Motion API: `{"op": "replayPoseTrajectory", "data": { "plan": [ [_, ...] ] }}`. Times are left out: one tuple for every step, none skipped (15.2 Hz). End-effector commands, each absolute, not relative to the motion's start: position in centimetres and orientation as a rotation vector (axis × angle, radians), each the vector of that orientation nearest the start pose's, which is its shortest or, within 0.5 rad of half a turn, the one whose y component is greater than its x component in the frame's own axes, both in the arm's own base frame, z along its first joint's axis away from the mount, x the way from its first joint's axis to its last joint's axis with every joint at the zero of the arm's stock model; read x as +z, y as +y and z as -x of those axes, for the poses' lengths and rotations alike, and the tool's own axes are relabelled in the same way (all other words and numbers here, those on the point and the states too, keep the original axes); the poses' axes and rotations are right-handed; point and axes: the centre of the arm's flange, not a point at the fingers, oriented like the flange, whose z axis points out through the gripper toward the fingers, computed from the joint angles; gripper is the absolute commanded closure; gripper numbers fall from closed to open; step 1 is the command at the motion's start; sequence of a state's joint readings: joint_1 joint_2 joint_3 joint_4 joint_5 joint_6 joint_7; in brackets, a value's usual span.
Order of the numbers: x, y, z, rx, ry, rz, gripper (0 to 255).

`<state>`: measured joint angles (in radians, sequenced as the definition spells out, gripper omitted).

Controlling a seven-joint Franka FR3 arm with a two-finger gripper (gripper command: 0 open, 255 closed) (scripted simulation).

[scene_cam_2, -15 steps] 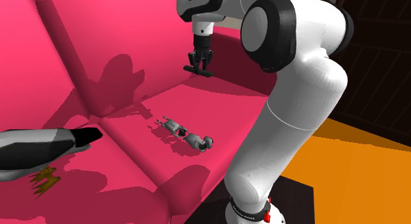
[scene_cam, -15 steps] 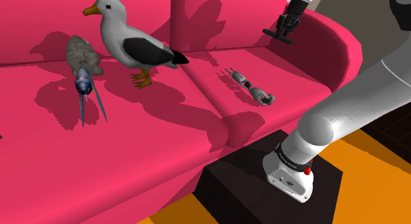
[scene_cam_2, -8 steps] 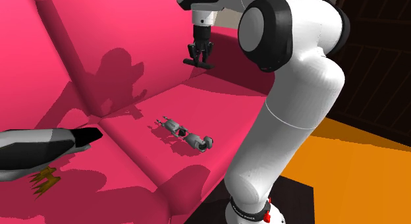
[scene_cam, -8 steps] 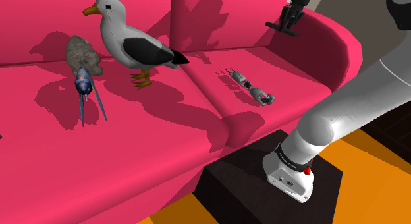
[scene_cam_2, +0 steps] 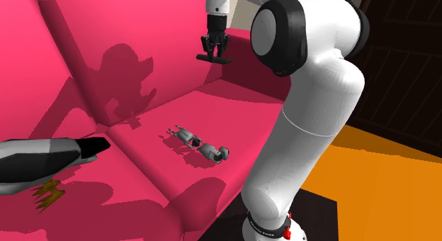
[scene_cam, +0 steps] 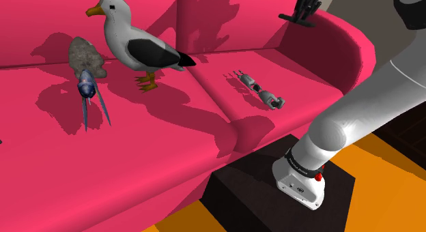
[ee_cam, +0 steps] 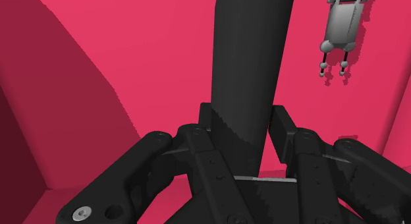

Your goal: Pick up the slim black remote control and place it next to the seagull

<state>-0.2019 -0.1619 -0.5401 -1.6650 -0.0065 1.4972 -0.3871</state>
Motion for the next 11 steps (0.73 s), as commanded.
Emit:
{"op": "replayPoseTrajectory", "data": {
  "plan": [
    [65.8, -35.7, -35.4, -0.025, 0.530, 3.015, 255],
    [66.3, -35.7, -35.4, -0.025, 0.530, 3.015, 255],
    [66.8, -35.7, -35.4, -0.025, 0.530, 3.015, 255],
    [67.4, -35.7, -35.4, -0.025, 0.530, 3.015, 255],
    [67.9, -35.7, -35.4, -0.025, 0.530, 3.015, 255],
    [68.4, -35.7, -35.4, -0.025, 0.530, 3.015, 255],
    [69.0, -35.7, -35.4, -0.025, 0.530, 3.015, 255],
    [69.5, -35.7, -35.4, -0.025, 0.530, 3.015, 255],
    [70.0, -35.7, -35.4, -0.025, 0.530, 3.015, 255],
    [70.5, -35.7, -35.4, -0.025, 0.530, 3.015, 255],
    [71.1, -35.7, -35.4, -0.025, 0.530, 3.015, 255]
  ]
}}
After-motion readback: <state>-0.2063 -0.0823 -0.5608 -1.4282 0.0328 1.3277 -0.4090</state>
